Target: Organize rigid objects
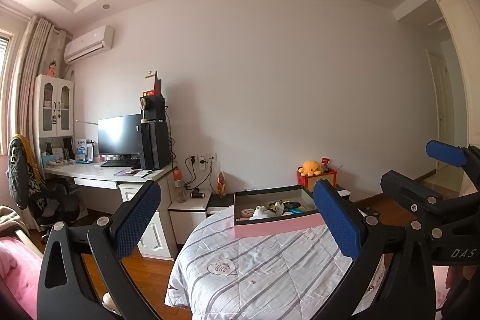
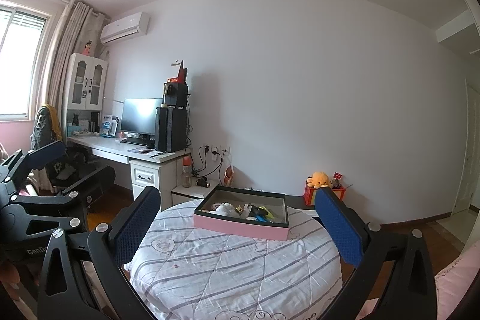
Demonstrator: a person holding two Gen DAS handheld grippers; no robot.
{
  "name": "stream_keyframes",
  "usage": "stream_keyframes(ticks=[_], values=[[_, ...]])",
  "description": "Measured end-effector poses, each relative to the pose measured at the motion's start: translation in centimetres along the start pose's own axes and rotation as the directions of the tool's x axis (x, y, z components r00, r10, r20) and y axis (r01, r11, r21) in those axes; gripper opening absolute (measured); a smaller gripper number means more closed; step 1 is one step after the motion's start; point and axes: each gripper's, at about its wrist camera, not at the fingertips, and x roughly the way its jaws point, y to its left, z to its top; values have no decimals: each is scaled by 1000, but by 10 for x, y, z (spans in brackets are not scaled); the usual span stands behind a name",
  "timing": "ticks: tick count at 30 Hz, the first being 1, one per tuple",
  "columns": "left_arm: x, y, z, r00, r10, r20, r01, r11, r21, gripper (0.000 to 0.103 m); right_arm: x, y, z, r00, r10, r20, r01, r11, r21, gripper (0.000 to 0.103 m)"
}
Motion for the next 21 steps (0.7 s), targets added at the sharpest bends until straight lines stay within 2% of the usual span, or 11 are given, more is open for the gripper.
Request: stream_keyframes(ticks=[21], values=[[-1,3,-3,1000,-4,-10,4,1000,4,103,0,-1,3,1000,-3,-8,3,1000,7,103]])
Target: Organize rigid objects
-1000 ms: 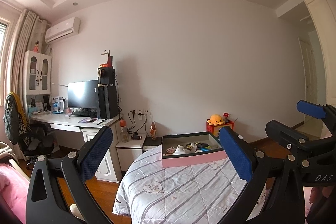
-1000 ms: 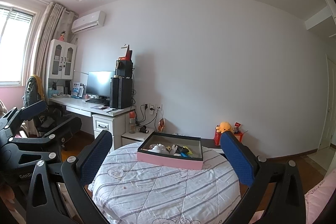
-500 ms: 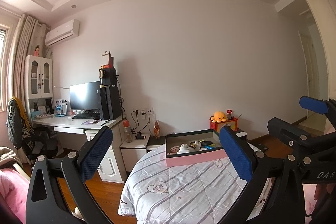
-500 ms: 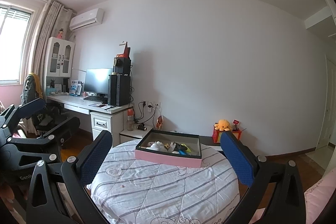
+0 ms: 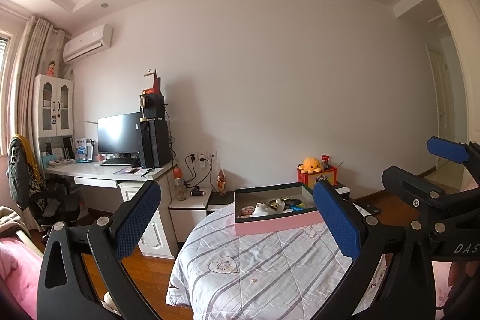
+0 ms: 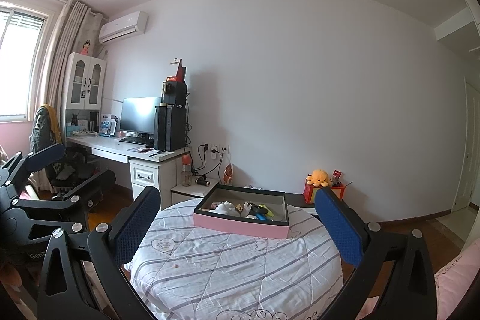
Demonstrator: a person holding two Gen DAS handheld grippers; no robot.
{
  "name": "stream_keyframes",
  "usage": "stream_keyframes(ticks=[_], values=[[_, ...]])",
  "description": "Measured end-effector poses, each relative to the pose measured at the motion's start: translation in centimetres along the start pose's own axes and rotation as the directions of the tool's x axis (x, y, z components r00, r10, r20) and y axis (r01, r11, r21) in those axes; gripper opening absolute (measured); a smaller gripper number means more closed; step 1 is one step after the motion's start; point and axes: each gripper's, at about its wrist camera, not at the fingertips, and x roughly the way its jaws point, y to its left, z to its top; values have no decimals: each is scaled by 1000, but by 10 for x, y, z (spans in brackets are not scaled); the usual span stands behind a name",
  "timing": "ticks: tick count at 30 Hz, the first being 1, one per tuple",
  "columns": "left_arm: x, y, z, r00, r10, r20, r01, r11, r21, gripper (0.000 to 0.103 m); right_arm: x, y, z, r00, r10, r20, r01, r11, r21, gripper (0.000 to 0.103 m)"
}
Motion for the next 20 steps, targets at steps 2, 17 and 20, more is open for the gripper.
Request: stream_keyframes(ticks=[2,17,20], values=[[1,0,1,1000,-2,-2,2,1000,0,103,0,0,0,1000,-1,0,1,1000,-1,103],[3,0,-1,1000,1,-6,-1,1000,2,103,3,0,0,1000,0,-10,0,1000,-3,103],[3,0,-1,1000,0,-5,0,1000,1,103,3,0,0,1000,1,-10,-1,1000,-2,103]])
